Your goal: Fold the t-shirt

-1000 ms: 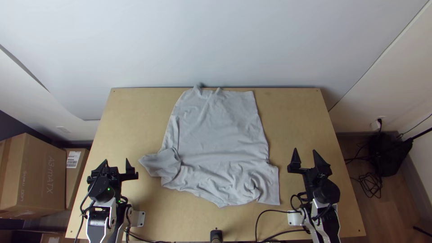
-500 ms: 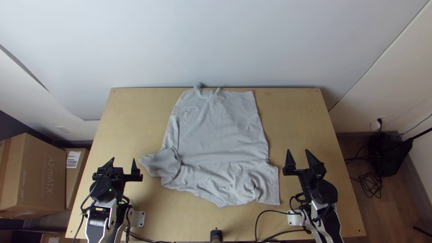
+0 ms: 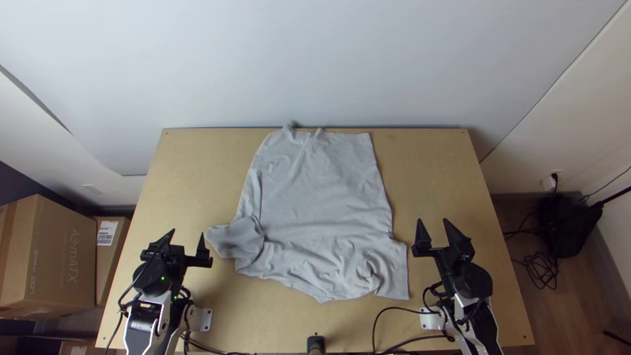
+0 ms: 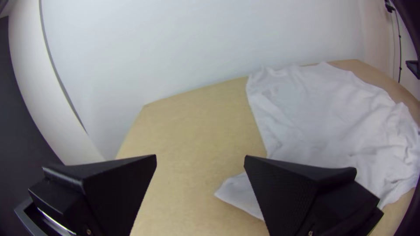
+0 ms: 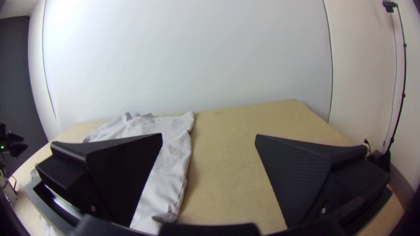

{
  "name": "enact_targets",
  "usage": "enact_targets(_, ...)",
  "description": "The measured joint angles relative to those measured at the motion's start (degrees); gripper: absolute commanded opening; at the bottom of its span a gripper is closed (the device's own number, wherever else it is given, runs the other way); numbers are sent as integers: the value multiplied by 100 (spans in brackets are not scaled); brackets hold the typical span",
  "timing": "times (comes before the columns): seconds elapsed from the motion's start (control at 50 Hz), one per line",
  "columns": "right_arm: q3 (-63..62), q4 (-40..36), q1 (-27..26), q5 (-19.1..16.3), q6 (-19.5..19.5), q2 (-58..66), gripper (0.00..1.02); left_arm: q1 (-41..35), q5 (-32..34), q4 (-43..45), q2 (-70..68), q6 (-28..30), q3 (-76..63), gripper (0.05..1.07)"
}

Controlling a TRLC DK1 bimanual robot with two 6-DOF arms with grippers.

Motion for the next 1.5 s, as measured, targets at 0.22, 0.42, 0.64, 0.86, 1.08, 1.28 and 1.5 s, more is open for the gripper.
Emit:
enact_targets(0.22, 385, 260, 0, -2, -361, 0, 98, 125, -2, -90, 111, -4, 262, 102)
enact_targets(0.42, 1399, 603, 190, 0, -470, 11, 98, 264, -2, 7, 1202, -2, 1491, 102)
enact_targets(0.64, 2820, 431, 317, -2, -509, 101, 98, 162, -2, -81, 2800, -83, 3014, 102)
enact_targets(0.86, 4566, -291, 562, -20, -481, 2789, 98, -433, 44, -1303, 4463, -459, 4883, 102)
enact_targets(1.08, 5042, -1683, 1010, -20, -136, 3995, 98, -634, 42, -1923, 5488, -743, 5831, 102)
enact_targets(1.28, 5884, -2758, 1445, -190, 612, 4345, 98, -780, 42, -2096, 5571, -907, 6144, 102)
enact_targets(1.5, 5901, -4319, 1799, -1410, 1864, 4841, 98, -859, 105, -2374, 5615, -1281, 6325, 102)
